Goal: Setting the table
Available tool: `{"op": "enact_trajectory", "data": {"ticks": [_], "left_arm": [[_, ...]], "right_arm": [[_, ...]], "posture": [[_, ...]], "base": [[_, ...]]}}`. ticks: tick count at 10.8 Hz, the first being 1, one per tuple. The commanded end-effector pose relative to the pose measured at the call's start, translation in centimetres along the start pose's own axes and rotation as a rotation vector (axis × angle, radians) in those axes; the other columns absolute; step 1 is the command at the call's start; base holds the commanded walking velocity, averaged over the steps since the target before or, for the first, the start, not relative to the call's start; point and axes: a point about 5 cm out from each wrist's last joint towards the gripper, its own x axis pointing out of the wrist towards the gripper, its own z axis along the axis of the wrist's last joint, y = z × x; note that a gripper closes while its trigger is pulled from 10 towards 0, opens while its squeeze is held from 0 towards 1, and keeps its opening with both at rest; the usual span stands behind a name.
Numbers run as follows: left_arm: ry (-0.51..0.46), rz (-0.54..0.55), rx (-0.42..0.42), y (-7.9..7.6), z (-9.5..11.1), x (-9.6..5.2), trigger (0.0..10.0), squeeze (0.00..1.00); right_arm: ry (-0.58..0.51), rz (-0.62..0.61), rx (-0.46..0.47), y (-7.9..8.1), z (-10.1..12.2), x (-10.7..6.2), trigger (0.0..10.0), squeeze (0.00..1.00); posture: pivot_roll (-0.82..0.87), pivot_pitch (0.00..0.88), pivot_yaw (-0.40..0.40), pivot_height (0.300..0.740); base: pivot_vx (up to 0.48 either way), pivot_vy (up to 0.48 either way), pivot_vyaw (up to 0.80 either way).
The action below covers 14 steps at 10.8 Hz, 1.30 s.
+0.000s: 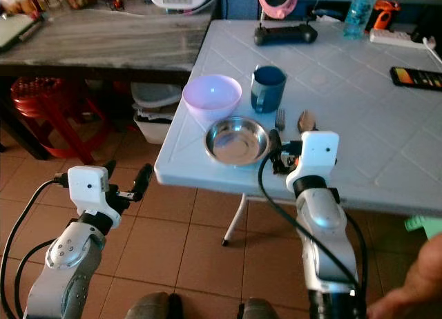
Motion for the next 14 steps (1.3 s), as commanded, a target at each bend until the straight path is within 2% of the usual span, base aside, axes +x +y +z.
{"op": "enact_trajectory", "data": {"ticks": [1,6,8,10,11,12,13,14], "left_arm": [[-0.002,0.0,0.008,0.0,0.2,-0.1,10.0,0.0],[0.018,-0.026,0.013,-0.3,0.2,-0.7,10.0,0.0],[0.024,-0.027,0.015,-0.3,0.1,-0.8,10.0,0.0],[0.026,-0.028,0.014,-0.2,0.2,-0.7,10.0,0.0],[0.028,-0.029,0.016,-0.2,0.2,-0.7,10.0,0.0],[0.028,-0.03,0.017,-0.2,0.2,-0.7,10.0,0.0],[0.028,-0.031,0.017,-0.2,0.2,-0.7,10.0,0.0],[0.029,-0.029,0.02,-0.2,0.2,-0.6,10.0,0.0]], "right_arm": [[0.022,0.011,0.017,0.0,-0.2,0.3,10.0,0.0],[0.075,0.11,0.049,0.9,-0.7,2.3,10.0,0.0],[0.088,0.168,0.073,1.8,-0.9,2.3,10.0,0.0],[0.124,0.17,0.089,1.9,-1.5,2.1,10.0,0.0],[0.165,0.158,0.078,1.7,-2.3,2.0,7.8,0.0],[0.169,0.162,0.086,1.7,-2.3,2.1,3.8,0.0],[0.171,0.168,0.089,1.8,-2.3,2.3,3.0,0.0],[0.177,0.182,0.095,1.9,-2.1,2.7,4.0,0.0]], "posture": [[-0.03,0.134,0.067,0.74],[-0.02,0.163,0.074,0.74],[-0.02,0.164,0.076,0.74],[-0.02,0.168,0.079,0.74],[-0.02,0.169,0.081,0.74],[-0.02,0.17,0.082,0.74],[-0.02,0.17,0.082,0.74],[-0.02,0.169,0.081,0.74]], "base": [[0.0,0.0,0.0],[0.0,0.0,0.0],[0.0,0.0,0.0],[0.0,0.0,0.0],[0.0,0.0,0.0],[0.0,0.0,0.0],[0.0,0.0,0.0],[0.0,0.0,0.0]]}}
